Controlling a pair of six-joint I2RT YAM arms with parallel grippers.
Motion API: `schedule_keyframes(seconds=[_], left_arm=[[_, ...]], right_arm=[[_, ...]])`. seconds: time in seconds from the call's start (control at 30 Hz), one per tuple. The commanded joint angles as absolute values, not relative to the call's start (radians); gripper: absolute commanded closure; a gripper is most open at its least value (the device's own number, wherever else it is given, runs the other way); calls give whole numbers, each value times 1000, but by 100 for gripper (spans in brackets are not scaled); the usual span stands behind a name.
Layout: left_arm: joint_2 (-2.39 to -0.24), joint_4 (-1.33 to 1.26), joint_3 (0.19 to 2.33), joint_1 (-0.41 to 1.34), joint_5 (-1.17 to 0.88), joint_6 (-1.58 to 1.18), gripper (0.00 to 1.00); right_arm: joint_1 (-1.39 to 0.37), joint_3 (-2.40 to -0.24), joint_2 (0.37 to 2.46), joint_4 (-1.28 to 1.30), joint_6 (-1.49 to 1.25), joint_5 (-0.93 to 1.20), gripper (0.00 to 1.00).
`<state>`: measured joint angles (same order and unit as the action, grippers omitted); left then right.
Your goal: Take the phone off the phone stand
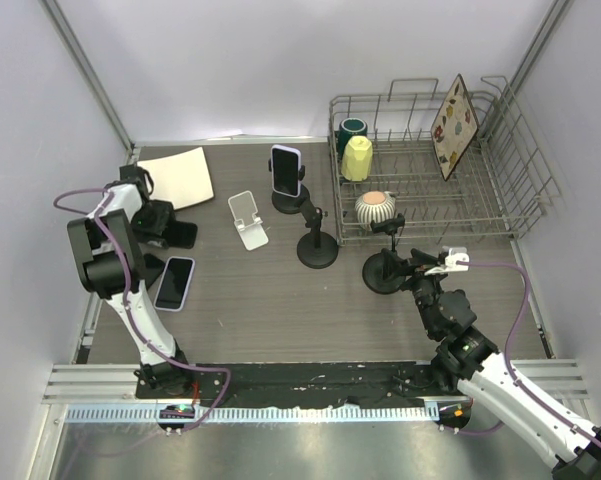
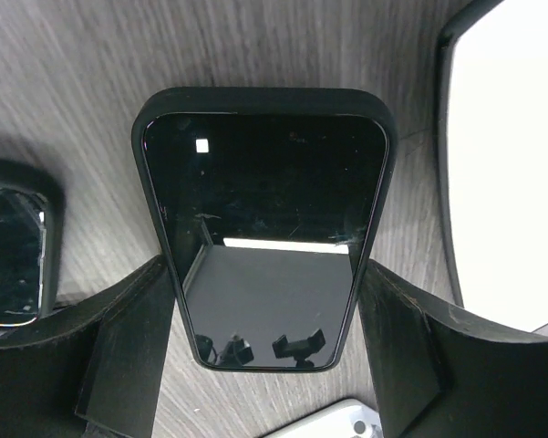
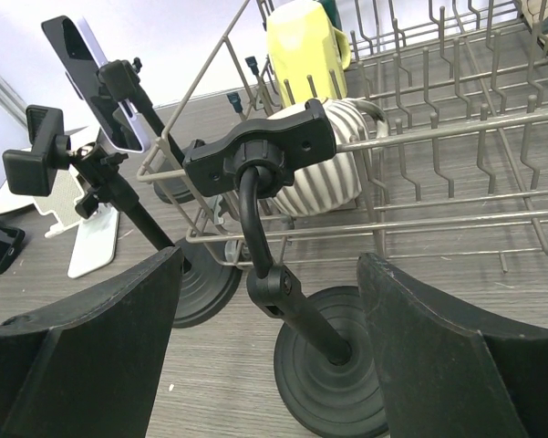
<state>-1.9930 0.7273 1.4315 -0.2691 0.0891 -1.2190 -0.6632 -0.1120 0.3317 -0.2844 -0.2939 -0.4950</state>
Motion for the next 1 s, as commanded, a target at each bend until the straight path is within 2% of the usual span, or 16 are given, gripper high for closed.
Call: schedule_keyframes(seconds=[0.0, 0.1, 0.2, 0.27, 0.3, 0.37, 0.4, 0.47, 0.6, 0.8, 0.97], left_arm=[[-1934, 747, 1396, -273, 112, -1181, 83], [-1918, 747, 1371, -273, 110, -1175, 82], [-1904, 747, 1356, -273, 107, -1172, 74], [-1898, 747, 1351, -273, 112, -1170, 62], [-1898, 747, 1350, -275, 112, -1172, 53], [-1898, 739, 1350, -273, 112, -1167, 45], [-1902, 739, 1350, -275, 112, -1166, 36], [-1904, 739, 1350, -273, 109, -1167, 31], [-1893, 736, 1347, -273, 109, -1167, 14], [-1861, 723, 1330, -273, 106, -1172, 0], [-1784, 693, 1302, -264, 92, -1180, 0]], right_arm=[[-660, -140, 337, -334, -290, -492, 18], [-660, -141, 336, -334, -290, -491, 18], [-660, -140, 336, -334, -290, -489, 18], [-660, -141, 336, -334, -290, -491, 18], [-660, -143, 336, -334, -291, -488, 18], [-660, -141, 336, -334, -291, -488, 18], [-660, -141, 336, -334, -291, -486, 18], [-658, -141, 336, -334, -291, -488, 18], [-660, -141, 336, -334, -290, -486, 18], [-660, -141, 341, -336, -291, -486, 18], [-660, -140, 333, -333, -290, -489, 18]])
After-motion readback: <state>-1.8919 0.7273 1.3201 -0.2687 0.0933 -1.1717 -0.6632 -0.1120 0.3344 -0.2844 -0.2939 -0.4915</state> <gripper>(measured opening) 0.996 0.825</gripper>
